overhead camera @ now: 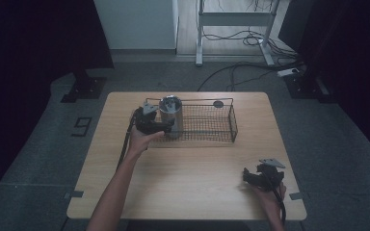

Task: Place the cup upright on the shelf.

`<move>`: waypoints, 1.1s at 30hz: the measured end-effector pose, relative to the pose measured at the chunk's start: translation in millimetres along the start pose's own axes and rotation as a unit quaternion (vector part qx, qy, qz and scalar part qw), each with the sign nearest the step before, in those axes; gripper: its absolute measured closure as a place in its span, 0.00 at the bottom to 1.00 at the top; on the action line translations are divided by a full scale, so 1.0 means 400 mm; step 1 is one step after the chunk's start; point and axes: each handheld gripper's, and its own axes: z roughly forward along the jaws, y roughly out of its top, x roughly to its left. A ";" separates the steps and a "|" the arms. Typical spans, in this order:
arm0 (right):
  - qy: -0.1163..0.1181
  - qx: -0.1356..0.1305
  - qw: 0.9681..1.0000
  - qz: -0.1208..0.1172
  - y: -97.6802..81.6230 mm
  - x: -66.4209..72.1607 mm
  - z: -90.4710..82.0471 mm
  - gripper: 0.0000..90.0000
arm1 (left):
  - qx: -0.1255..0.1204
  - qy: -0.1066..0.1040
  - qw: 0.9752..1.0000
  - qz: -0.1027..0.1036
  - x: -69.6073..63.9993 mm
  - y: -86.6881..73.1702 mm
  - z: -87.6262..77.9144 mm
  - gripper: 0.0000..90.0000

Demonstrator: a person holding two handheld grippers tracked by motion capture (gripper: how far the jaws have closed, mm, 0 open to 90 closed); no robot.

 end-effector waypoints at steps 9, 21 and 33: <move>0.000 0.001 1.000 0.002 0.000 0.001 0.000 0.06 | 0.017 -0.020 1.000 0.013 -0.007 -0.049 -0.053 0.01; 0.000 0.001 1.000 0.001 0.000 0.000 0.000 0.06 | 0.017 -0.044 0.999 0.019 -0.038 -0.130 -0.108 0.04; 0.000 0.000 1.000 0.001 0.000 0.000 0.000 0.06 | 0.017 -0.058 0.998 -0.005 -0.050 -0.236 -0.176 0.07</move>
